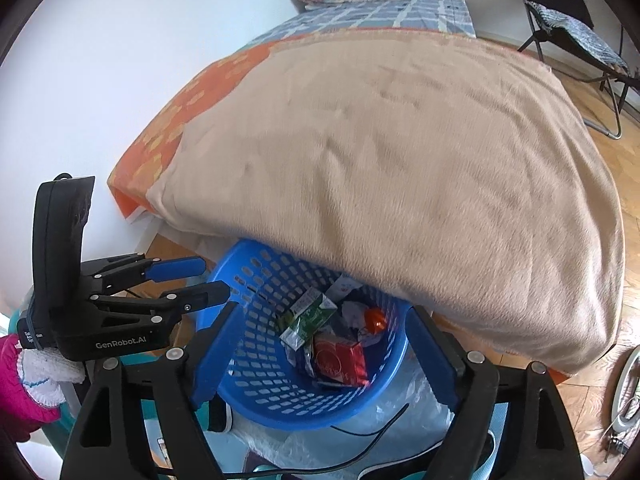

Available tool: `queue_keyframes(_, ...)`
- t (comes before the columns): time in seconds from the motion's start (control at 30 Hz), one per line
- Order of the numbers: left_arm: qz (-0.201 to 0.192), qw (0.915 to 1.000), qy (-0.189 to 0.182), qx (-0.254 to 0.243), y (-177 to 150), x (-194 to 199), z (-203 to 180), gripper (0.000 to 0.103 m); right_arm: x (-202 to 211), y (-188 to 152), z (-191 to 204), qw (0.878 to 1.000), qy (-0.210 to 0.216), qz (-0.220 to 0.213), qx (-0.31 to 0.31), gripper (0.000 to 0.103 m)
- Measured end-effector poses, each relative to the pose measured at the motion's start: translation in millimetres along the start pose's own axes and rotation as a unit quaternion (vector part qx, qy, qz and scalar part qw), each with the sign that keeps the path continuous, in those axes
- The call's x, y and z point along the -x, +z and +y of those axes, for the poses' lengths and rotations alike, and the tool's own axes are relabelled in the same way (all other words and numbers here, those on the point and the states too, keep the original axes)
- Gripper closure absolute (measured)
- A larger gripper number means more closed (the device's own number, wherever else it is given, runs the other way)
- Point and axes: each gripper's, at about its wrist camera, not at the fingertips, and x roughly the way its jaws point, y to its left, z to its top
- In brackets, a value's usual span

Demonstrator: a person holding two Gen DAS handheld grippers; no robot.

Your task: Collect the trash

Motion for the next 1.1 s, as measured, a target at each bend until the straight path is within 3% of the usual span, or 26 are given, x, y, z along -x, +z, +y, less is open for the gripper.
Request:
queue_keyframes(0.73,-0.093,0.9956,-0.001,-0.008,57,49,-12,0.050,61,53,1,0.990,-0.051,-0.129,0.016,0.015)
queue_keyframes(0.9,-0.123,0.9922,-0.008,-0.012,80,67,-16,0.050,78,67,4,0.985,-0.055,-0.164,0.022,0.007)
queue_keyframes(1.0,-0.140,0.9899,-0.009,-0.016,93,77,-18,0.037,85,74,7,0.981,-0.059,-0.181,0.033,0.006)
queue_keyframes(1.1,-0.155,0.9877,-0.004,-0.022,106,85,-20,0.035,91,80,7,0.978,-0.068,-0.194,0.040,0.005)
